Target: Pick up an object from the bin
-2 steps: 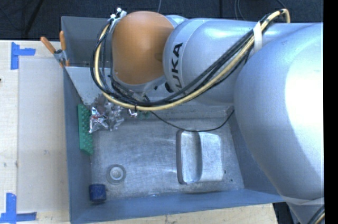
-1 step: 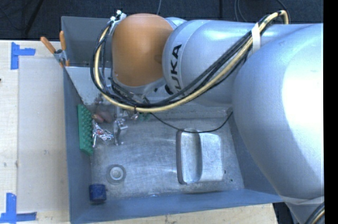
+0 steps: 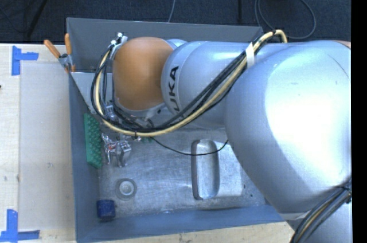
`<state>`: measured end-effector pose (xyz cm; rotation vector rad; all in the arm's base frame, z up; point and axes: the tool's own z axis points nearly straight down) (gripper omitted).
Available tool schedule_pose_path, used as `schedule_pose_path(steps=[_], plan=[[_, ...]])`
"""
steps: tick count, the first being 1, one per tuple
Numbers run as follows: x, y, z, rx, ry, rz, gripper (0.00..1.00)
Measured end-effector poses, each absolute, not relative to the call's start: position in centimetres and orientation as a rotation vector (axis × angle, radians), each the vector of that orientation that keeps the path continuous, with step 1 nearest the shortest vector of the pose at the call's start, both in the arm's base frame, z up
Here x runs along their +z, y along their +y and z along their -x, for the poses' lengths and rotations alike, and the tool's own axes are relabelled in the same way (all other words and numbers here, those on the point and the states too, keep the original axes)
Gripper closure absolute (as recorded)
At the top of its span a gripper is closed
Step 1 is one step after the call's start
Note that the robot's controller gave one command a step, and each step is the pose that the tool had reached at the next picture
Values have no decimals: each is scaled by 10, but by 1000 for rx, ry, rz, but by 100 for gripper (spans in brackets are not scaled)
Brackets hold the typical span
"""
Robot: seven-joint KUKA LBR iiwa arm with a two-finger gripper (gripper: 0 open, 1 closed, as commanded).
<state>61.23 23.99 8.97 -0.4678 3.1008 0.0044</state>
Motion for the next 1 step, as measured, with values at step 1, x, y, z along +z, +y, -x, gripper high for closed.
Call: schedule_pose_path(steps=[1], plan=[[88, 238, -612, 2, 3104, 464, 100]])
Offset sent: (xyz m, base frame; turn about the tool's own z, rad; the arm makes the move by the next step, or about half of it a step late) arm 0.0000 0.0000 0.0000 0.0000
